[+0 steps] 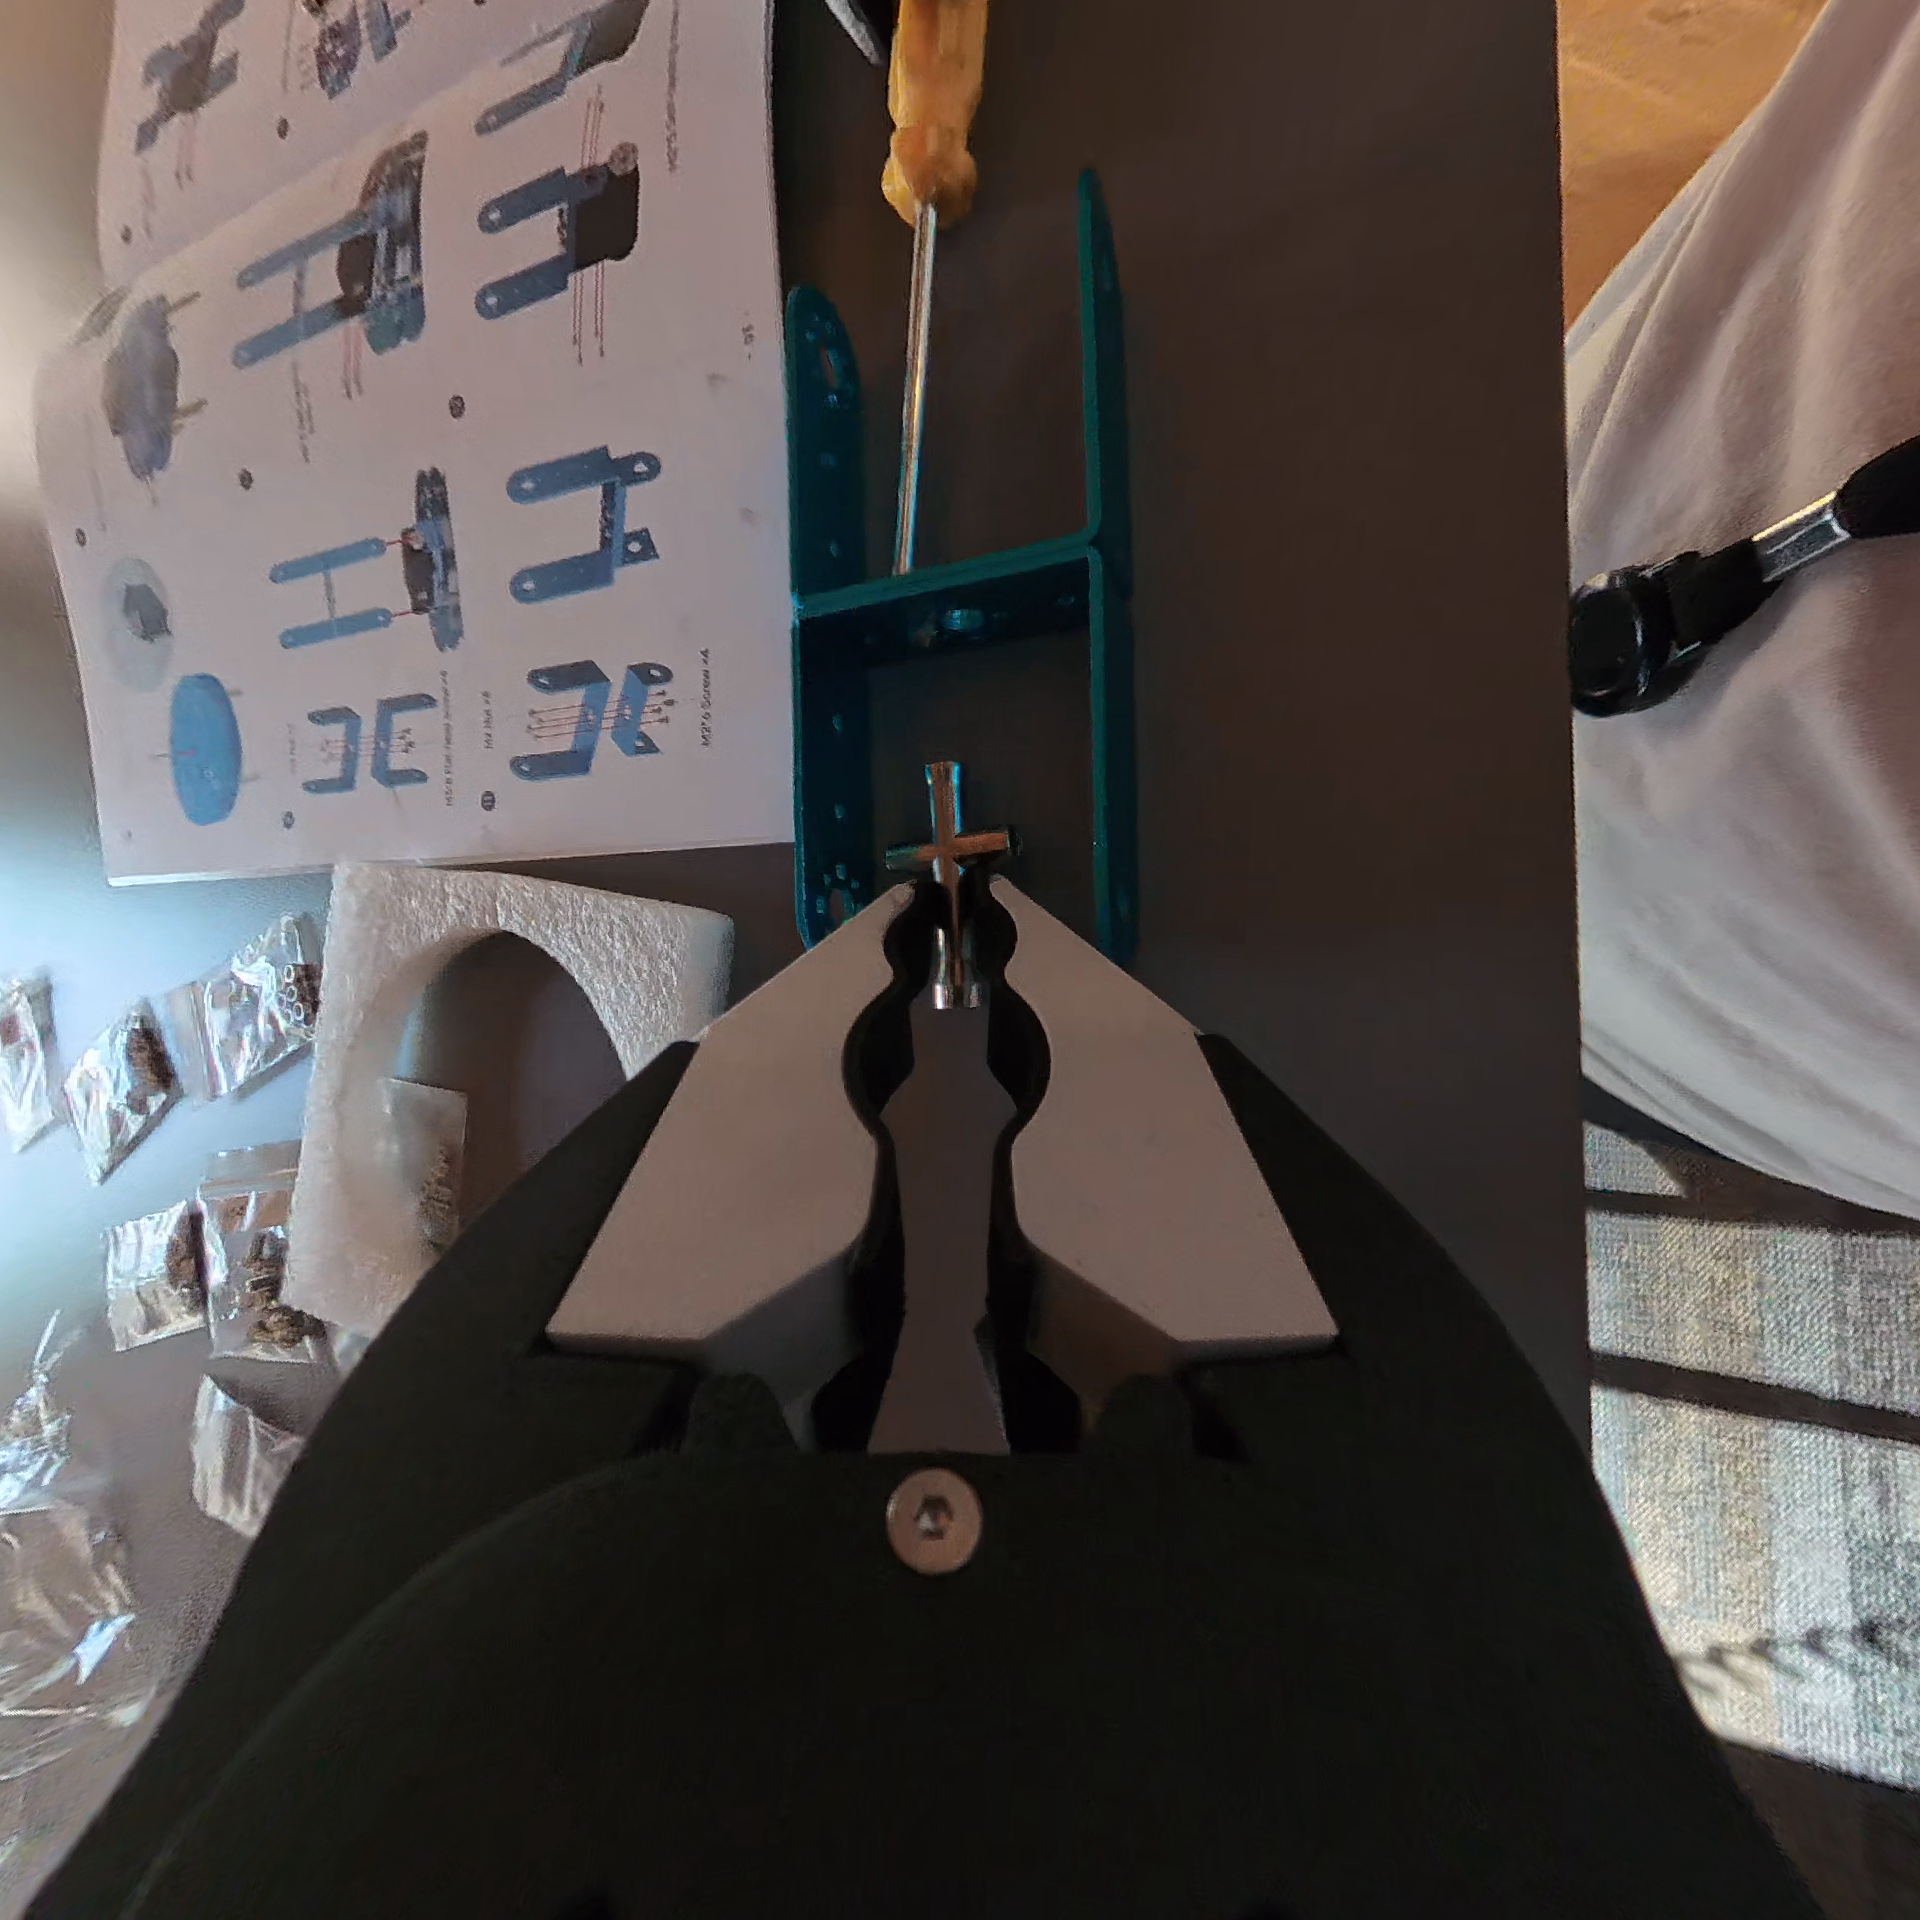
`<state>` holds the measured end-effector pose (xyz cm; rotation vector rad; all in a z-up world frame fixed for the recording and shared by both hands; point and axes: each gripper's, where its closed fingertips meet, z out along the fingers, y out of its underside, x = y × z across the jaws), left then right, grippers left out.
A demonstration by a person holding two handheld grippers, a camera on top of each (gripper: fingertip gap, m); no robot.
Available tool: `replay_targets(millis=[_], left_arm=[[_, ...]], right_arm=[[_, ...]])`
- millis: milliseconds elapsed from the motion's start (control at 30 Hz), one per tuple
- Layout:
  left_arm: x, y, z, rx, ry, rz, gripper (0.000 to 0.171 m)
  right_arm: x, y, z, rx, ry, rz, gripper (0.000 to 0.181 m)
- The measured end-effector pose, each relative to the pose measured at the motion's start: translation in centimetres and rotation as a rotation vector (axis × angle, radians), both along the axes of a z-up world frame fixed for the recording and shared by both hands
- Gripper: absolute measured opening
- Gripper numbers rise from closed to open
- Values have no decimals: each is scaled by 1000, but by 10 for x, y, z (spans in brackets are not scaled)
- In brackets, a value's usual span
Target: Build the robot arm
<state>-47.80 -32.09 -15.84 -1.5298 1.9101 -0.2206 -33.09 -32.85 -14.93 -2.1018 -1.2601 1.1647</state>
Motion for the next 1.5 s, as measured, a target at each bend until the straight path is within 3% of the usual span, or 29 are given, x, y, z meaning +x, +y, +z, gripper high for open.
replay_targets(millis=[267,500,733,867,967,1067,1167,1333,1467,1500], left_arm=[[-15,2,0,-204,-45,57,6],[-23,7,2,-363,-131,96,6],[-34,15,13,-404,-204,148,12],[-35,12,42,-412,-343,179,28],[-19,3,54,-422,-421,145,67],[0,-5,39,-404,-355,107,83],[12,-5,22,-391,-300,79,80],[18,1,2,-352,-237,60,71],[20,0,3,-322,-244,29,66],[19,1,3,-300,-240,29,66]], right_arm=[[3,0,0,250,-102,49,15],[7,1,0,356,-156,45,23],[10,8,29,416,9,-45,31],[2,10,46,516,101,-86,37],[-27,-5,43,510,146,8,37],[-56,-13,42,524,173,94,35],[-69,-15,33,500,141,143,50],[-70,2,24,589,72,97,73],[-74,3,8,537,-23,124,72],[-76,1,7,522,-25,137,62]])
